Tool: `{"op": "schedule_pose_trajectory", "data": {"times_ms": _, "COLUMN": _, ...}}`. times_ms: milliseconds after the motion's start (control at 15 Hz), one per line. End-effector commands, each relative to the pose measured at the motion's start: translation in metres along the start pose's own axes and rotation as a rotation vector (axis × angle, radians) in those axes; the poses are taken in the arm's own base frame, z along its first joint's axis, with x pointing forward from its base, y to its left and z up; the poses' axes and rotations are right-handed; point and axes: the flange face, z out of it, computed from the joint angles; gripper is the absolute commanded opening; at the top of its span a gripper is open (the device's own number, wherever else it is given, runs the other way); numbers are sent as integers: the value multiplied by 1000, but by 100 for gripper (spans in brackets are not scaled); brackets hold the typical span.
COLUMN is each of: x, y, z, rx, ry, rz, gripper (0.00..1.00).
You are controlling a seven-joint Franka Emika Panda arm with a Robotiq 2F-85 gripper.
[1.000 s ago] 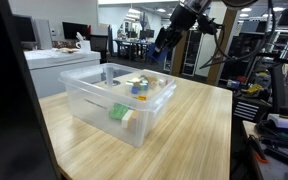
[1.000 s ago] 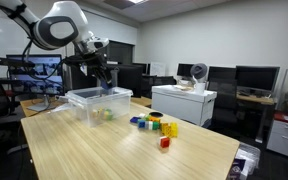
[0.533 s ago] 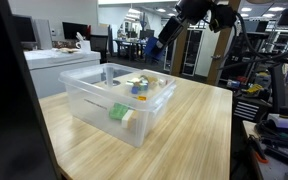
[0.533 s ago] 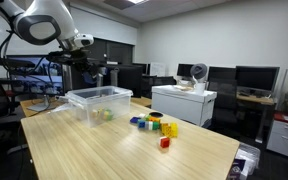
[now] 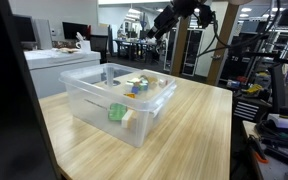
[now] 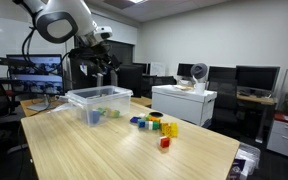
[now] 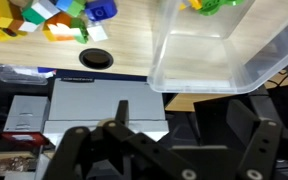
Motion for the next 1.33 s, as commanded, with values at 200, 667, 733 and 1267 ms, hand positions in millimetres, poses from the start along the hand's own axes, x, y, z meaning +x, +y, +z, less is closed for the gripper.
{"op": "schedule_pose_trajectory", "data": {"times_ms": 200, "x": -12, "y": 142, "z": 20, "rx": -246, "ry": -45, "rz": -7, "gripper": 100}}
{"op": "schedule_pose_trajectory", "data": {"times_ms": 667, "x": -83, "y": 216, "z": 69, "rx": -451, "ry": -218, "rz": 303, "gripper": 100}}
{"op": "schedule_pose_trajectory", "data": {"times_ms": 733, "x": -89, "y": 221, "z": 79, "rx": -474, "ry": -233, "rz": 350, "gripper": 100}}
{"op": "schedule_pose_trajectory", "data": {"times_ms": 1267, "x": -84, "y": 266, "z": 159, "rx": -655, "ry": -261, "rz": 704, "gripper": 100}}
